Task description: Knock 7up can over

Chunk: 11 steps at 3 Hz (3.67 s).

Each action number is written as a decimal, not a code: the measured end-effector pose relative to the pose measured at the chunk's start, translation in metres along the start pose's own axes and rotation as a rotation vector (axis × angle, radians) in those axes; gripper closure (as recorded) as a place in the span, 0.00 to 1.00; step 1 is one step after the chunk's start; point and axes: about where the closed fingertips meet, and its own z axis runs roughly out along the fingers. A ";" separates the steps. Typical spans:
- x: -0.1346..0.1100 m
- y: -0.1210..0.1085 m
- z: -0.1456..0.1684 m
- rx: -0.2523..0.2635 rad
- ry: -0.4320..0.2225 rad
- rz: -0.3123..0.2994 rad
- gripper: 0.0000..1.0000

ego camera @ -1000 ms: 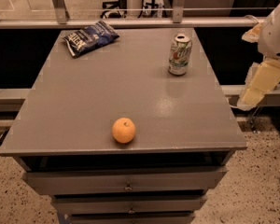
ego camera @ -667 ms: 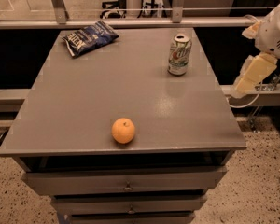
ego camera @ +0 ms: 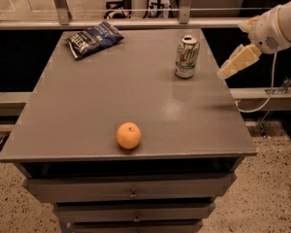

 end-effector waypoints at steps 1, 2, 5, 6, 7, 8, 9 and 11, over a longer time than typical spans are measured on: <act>-0.012 -0.009 0.030 -0.030 -0.136 0.044 0.00; -0.027 0.001 0.055 -0.080 -0.254 0.073 0.00; -0.066 0.045 0.100 -0.245 -0.529 0.169 0.00; -0.087 0.070 0.096 -0.319 -0.616 0.179 0.00; -0.107 0.095 0.090 -0.393 -0.681 0.173 0.00; -0.131 0.118 0.075 -0.470 -0.744 0.148 0.00; -0.145 0.133 0.060 -0.515 -0.778 0.122 0.00; -0.121 0.110 0.055 -0.452 -0.728 0.088 0.00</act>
Offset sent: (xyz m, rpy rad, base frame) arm 0.0423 0.0753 -0.0325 0.4049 -0.0462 0.1356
